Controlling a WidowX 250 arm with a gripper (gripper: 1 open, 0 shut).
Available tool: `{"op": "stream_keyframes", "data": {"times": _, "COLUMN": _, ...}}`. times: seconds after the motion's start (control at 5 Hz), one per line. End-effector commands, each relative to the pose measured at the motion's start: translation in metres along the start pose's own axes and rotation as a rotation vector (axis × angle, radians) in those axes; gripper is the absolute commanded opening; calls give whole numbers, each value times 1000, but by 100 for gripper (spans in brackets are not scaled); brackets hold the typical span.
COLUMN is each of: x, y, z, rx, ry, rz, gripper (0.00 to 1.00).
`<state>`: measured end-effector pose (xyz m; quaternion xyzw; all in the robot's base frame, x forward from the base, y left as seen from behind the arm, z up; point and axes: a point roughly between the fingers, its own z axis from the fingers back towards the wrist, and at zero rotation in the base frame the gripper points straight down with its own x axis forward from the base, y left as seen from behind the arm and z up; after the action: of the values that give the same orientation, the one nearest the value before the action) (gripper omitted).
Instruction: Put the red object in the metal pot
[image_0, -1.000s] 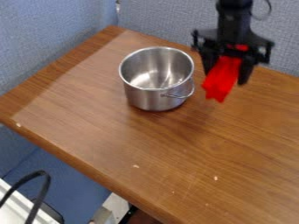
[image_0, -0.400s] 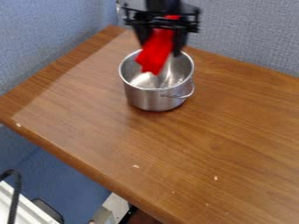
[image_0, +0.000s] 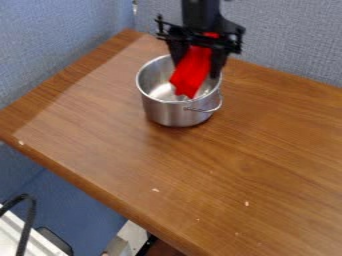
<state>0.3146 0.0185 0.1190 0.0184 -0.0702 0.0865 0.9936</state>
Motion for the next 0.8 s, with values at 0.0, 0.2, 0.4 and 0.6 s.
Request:
{"op": "stream_keyframes", "data": {"times": 0.0, "x": 14, "y": 23, "z": 1, "rx": 24, "ry": -26, "rz": 59, "gripper": 0}}
{"op": "stream_keyframes", "data": {"times": 0.2, "x": 21, "y": 22, "z": 0, "rx": 38, "ry": -24, "rz": 64, "gripper": 0}}
{"op": "stream_keyframes", "data": {"times": 0.4, "x": 24, "y": 29, "z": -11, "rx": 77, "ry": -9, "rz": 72, "gripper": 0}}
{"op": "stream_keyframes", "data": {"times": 0.6, "x": 28, "y": 34, "z": -3, "rx": 74, "ry": -16, "rz": 101, "gripper": 0}}
